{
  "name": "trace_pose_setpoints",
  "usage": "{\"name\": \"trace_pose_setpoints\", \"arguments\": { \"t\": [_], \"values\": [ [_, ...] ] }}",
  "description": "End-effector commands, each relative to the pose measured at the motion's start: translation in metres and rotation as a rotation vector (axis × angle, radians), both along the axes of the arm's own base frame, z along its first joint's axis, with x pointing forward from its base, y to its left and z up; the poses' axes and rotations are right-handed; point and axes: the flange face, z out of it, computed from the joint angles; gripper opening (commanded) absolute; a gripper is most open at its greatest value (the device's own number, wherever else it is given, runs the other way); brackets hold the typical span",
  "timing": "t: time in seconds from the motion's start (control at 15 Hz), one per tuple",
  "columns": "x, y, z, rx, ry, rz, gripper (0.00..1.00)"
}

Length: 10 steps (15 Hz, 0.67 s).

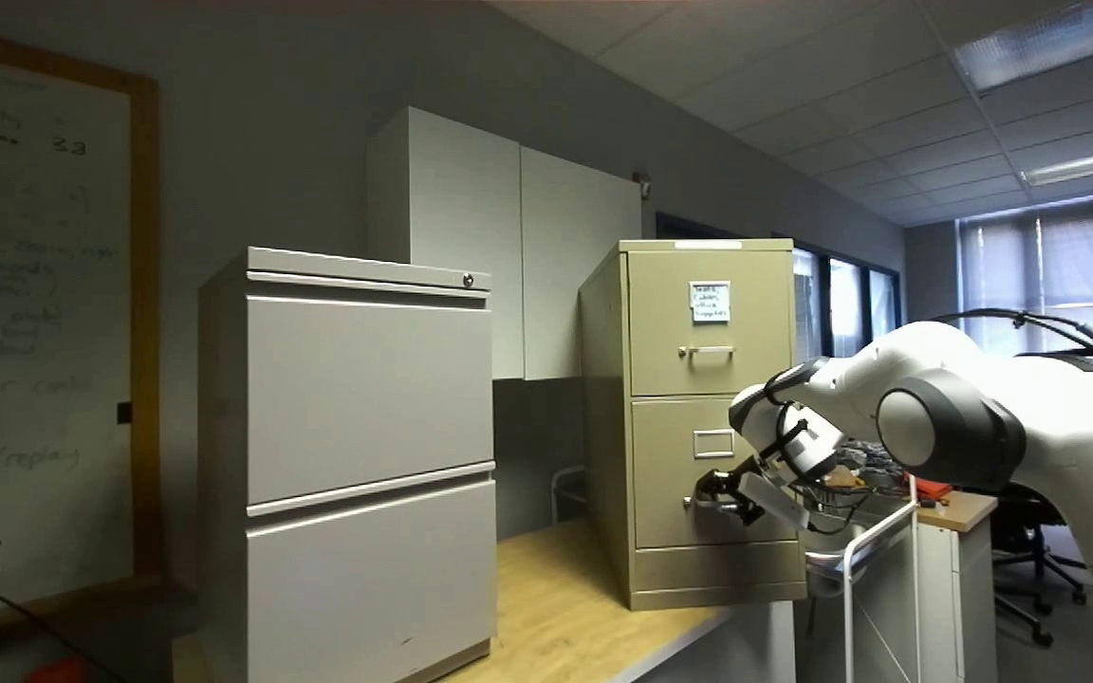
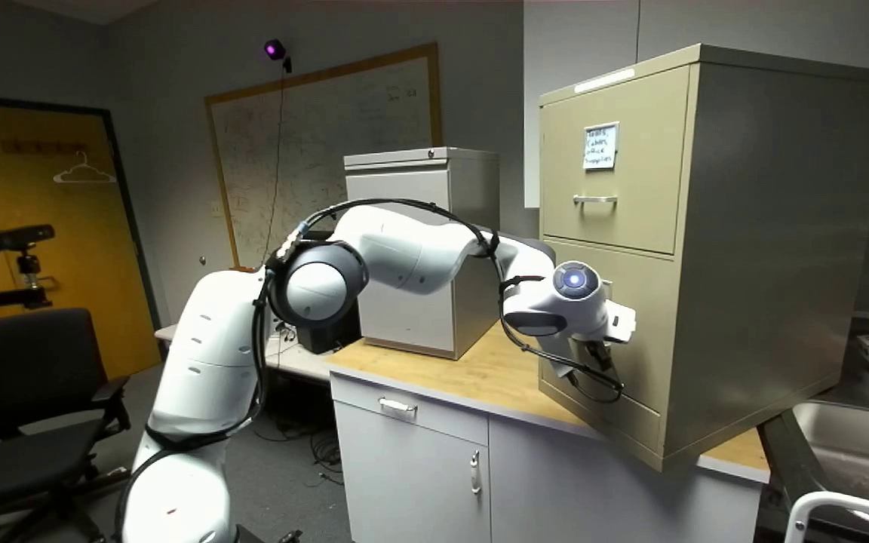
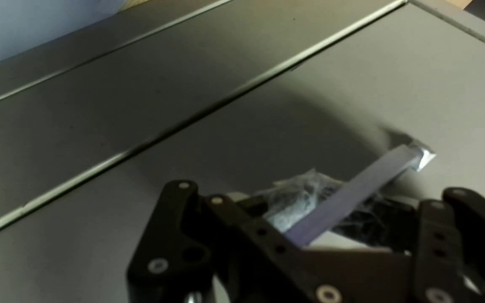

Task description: Open the bottom drawer on the right

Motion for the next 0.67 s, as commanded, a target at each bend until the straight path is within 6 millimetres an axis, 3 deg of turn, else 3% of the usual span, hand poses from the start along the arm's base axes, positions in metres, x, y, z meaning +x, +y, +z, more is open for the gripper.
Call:
{"name": "trace_pose_setpoints", "arguments": {
  "t": [0.0,0.27,0.33,0.6],
  "values": [
    [-0.025,0.037,-0.033,0.058,0.019,-0.136,0.04],
    [-0.026,0.036,-0.034,0.060,0.019,-0.136,0.04],
    [-0.026,0.048,-0.033,0.062,0.011,0.133,0.04],
    [-0.039,0.025,-0.030,0.015,0.113,0.098,0.04]
  ]
}}
